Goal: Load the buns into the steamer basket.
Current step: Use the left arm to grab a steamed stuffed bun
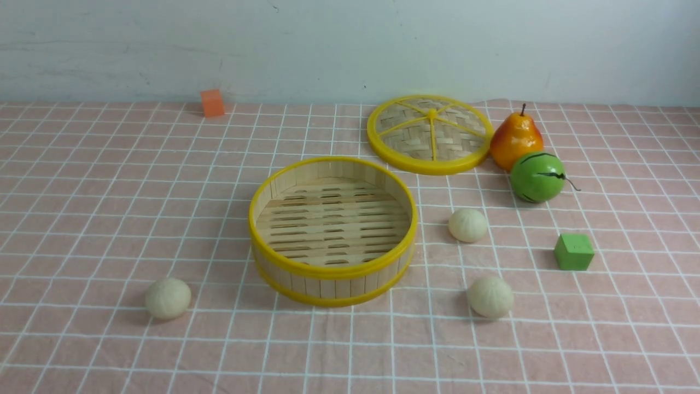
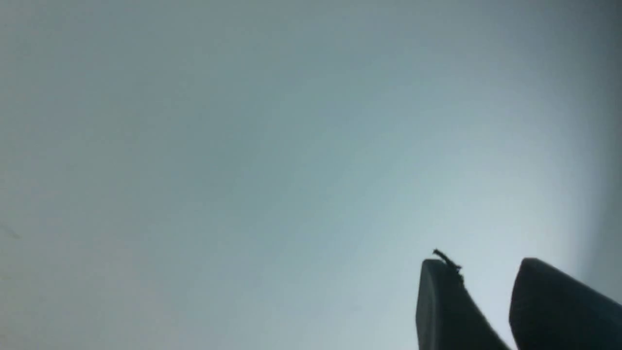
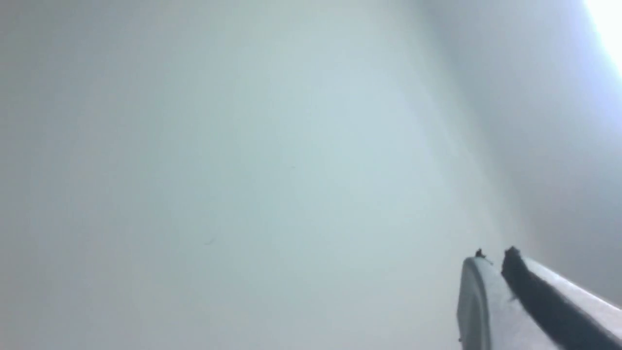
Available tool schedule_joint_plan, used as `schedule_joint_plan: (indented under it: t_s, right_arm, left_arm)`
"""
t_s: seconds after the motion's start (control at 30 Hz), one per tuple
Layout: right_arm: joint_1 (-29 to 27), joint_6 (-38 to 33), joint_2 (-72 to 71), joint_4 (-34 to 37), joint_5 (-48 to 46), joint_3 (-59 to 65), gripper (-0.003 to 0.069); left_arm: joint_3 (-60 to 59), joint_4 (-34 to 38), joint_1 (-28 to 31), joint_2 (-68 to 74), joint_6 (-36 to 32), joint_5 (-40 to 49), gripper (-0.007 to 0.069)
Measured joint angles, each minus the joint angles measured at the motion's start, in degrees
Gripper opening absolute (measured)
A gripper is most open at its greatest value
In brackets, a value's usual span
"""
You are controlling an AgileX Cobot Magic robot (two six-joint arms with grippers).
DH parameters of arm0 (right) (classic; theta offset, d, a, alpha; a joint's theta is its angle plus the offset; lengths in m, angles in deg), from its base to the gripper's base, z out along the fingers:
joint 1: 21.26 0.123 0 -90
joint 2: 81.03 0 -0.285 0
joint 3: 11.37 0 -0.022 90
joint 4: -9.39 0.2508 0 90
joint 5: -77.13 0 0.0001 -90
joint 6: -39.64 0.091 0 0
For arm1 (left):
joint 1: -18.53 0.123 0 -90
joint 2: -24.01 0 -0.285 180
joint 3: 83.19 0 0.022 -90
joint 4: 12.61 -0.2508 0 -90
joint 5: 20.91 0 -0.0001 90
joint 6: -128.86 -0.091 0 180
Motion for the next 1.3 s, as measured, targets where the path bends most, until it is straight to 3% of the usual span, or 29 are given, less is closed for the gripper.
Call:
schedule_joint_plan:
  t_s: [0.13, 0.17, 0.23, 0.4, 0.53, 0.6, 0.67, 0.87, 0.97, 1.17, 1.23, 1.3]
  right_arm:
    - [0.0, 2.4, 5.9, -2.7, -7.9, -7.2, 0.0001]
    - [0.0, 2.4, 10.5, -5.0, -13.3, -11.9, -0.0007]
    - [0.0, 1.6, 15.1, -9.5, -19.6, -15.6, -0.0007]
    - [0.4, 1.2, 31.7, -25.0, -35.5, -23.0, -0.0007]
    - [5.4, 3.3, 45.0, -26.9, -51.0, -29.5, -0.0007]
    - [7.4, 3.3, 48.1, -26.7, -55.5, -31.6, -0.0007]
    - [13.5, 1.2, 55.5, -25.5, -65.7, -37.0, -0.0007]
    - [21.7, -4.1, 64.4, -22.0, -69.0, -41.7, -0.0007]
    - [22.6, -5.2, 66.3, -20.3, -68.9, -41.7, -0.0007]
    - [22.6, -6.0, 67.1, -18.5, -68.4, -41.9, -0.0007]
    - [22.6, -6.0, 67.3, -18.3, -68.1, -41.9, -0.0007]
    - [22.6, -6.0, 67.4, -17.9, -67.7, -41.9, -0.0007]
  left_arm:
    - [12.7, -1.4, 0.0, 7.9, -6.7, 11.2, 0.0074]
    - [18.8, -3.3, 0.0, 13.3, -12.5, 16.7, 0.0018]
    - [23.9, -4.4, 0.0, 19.1, -17.2, 22.4, -0.0014]
    - [37.0, -3.9, 0.0, 37.1, -22.4, 43.0, -0.0014]
    - [46.0, -2.1, 0.0, 51.0, -22.9, 61.7, -0.0014]
    - [48.8, -1.7, 0.0, 55.3, -23.0, 66.3, -0.0014]
    - [51.7, -1.6, 0.0, 64.0, -23.2, 71.7, -0.0014]
    - [53.1, -1.6, 0.0, 78.4, -22.8, 70.6, 0.0002]
    - [53.1, -1.9, 0.0, 83.9, -22.1, 69.0, 0.0065]
    - [53.1, -7.3, 0.0, 94.0, -21.8, 64.8, 0.0312]
    - [53.1, -8.1, 0.0, 96.4, -21.8, 64.0, 0.0344]
    - [53.1, -8.4, 0.0, 98.5, -21.8, 62.7, 0.0328]
